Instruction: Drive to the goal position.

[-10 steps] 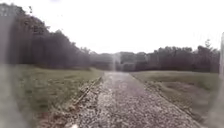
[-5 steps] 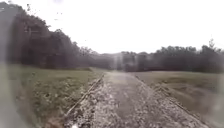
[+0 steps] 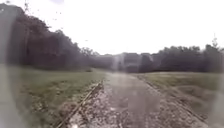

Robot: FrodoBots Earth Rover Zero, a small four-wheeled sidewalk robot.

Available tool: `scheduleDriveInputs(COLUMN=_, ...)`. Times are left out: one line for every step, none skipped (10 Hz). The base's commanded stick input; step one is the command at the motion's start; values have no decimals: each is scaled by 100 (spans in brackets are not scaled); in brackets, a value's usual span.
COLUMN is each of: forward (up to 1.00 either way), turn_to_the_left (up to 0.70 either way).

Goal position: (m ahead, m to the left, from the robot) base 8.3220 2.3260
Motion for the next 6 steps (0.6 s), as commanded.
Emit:
scheduleDriveInputs(forward=85, turn_to_the_left=-33)
scheduleDriveInputs(forward=85, turn_to_the_left=-34)
scheduleDriveInputs(forward=85, turn_to_the_left=-34)
scheduleDriveInputs(forward=85, turn_to_the_left=-34)
scheduleDriveInputs(forward=85, turn_to_the_left=-34)
scheduleDriveInputs(forward=85, turn_to_the_left=-26)
